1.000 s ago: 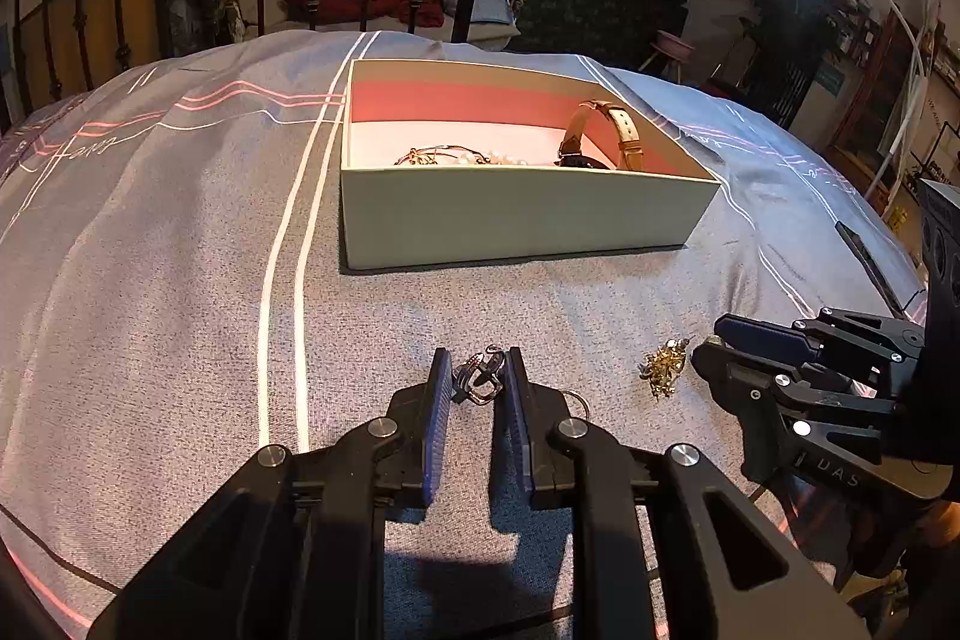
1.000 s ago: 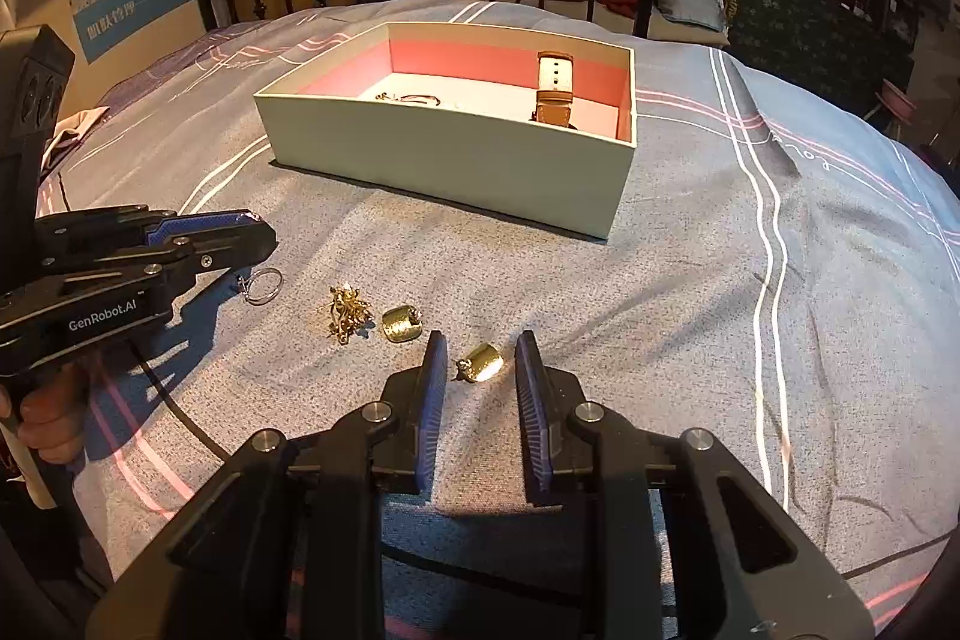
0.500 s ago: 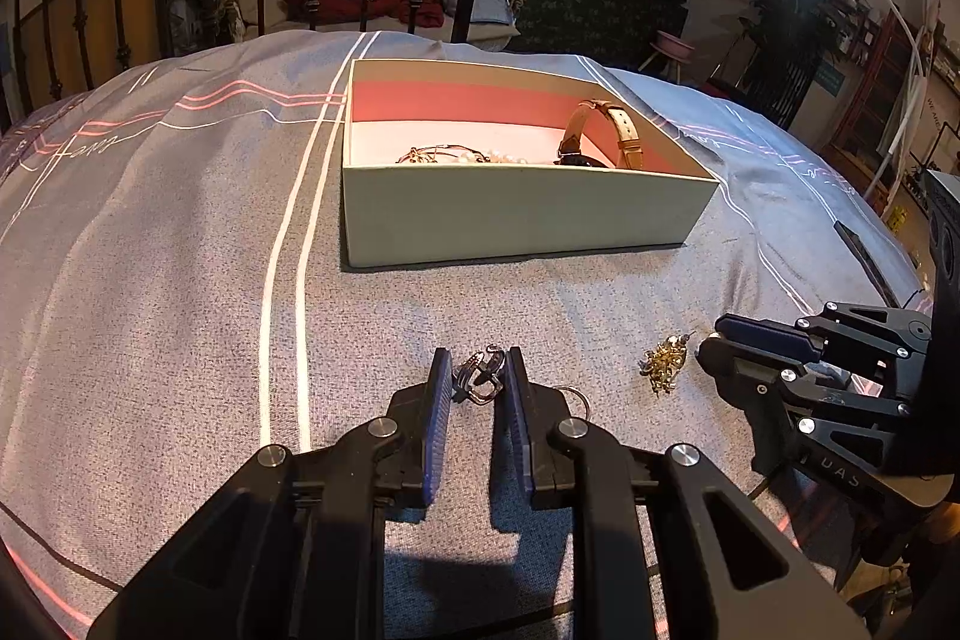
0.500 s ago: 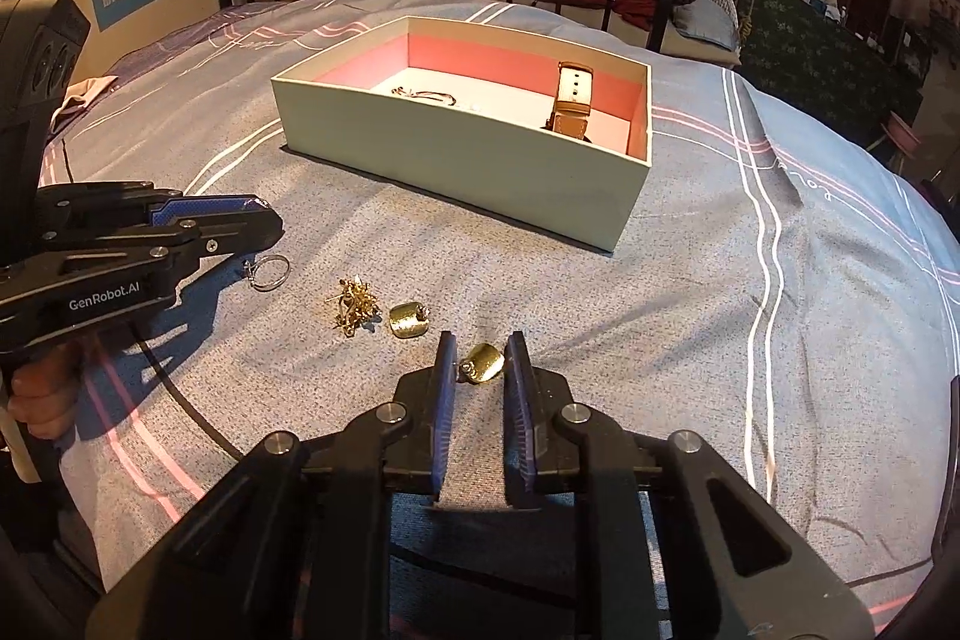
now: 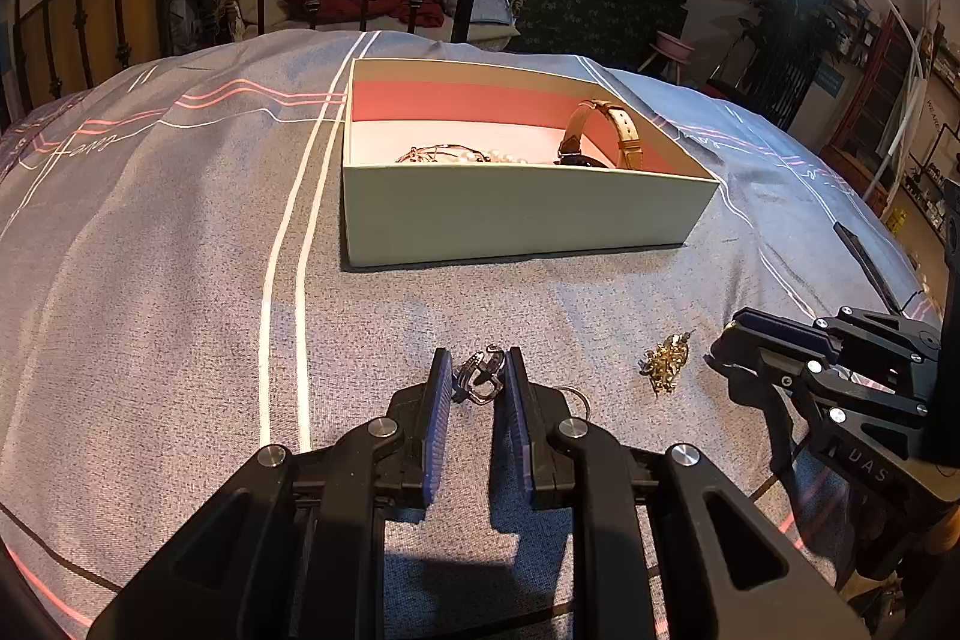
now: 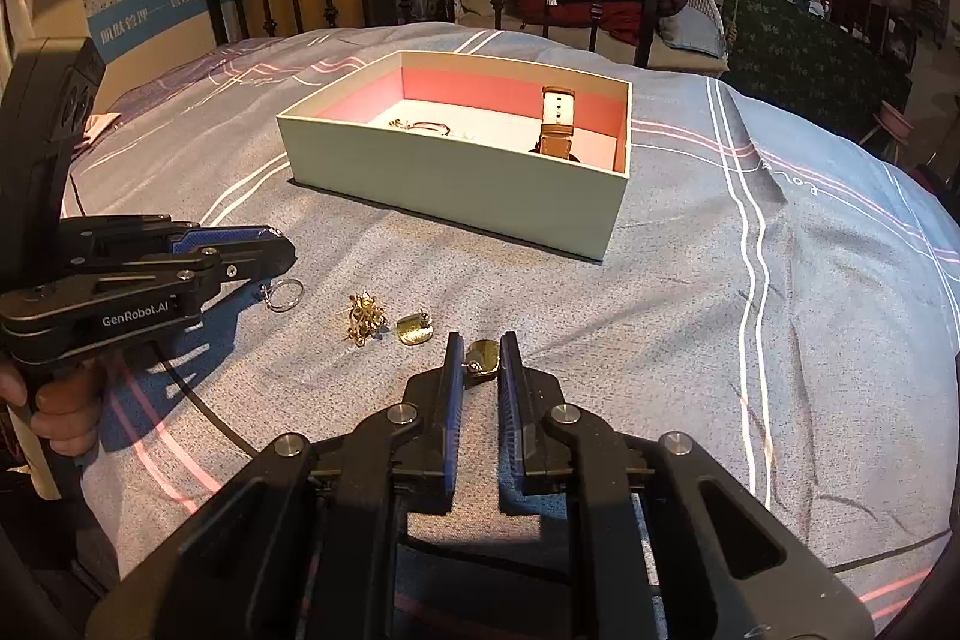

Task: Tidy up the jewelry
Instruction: 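Carry the silver earring and gold pendant into the box and open both tools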

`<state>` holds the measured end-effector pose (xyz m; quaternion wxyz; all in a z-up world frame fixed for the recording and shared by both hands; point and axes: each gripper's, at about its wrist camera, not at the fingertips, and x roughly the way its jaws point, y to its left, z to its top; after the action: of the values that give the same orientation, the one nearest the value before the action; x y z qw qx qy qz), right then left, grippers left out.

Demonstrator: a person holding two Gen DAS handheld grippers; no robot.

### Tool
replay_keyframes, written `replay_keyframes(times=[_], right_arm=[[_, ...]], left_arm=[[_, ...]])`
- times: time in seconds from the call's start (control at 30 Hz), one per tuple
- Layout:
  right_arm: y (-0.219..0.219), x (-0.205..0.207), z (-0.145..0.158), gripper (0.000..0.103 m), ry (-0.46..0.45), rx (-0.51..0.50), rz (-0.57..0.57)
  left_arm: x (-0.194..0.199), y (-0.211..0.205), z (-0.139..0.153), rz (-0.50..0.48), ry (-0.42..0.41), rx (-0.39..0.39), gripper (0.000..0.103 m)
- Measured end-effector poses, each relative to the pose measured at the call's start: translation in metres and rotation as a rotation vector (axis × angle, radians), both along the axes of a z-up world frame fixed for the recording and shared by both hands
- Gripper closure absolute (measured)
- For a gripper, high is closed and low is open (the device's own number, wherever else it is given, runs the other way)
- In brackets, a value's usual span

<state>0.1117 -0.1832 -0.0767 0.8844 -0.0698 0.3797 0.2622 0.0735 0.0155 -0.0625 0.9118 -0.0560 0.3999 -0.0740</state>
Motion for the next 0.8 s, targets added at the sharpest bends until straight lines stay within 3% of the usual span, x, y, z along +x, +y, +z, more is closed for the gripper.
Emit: replay_keyframes(times=[0.4,0.8], right_arm=[[0.002,0.004,0.017,0.09,-0.023,0.038,0.0],[-0.001,0.012,0.034,0.09,-0.066,0.076,-0.003]], left_arm=[[0.003,0.0,0.011,0.002,-0.012,-0.016,0.085],[0.016,0.005,0.05,0.0,-0.099,-0.031,0.086]])
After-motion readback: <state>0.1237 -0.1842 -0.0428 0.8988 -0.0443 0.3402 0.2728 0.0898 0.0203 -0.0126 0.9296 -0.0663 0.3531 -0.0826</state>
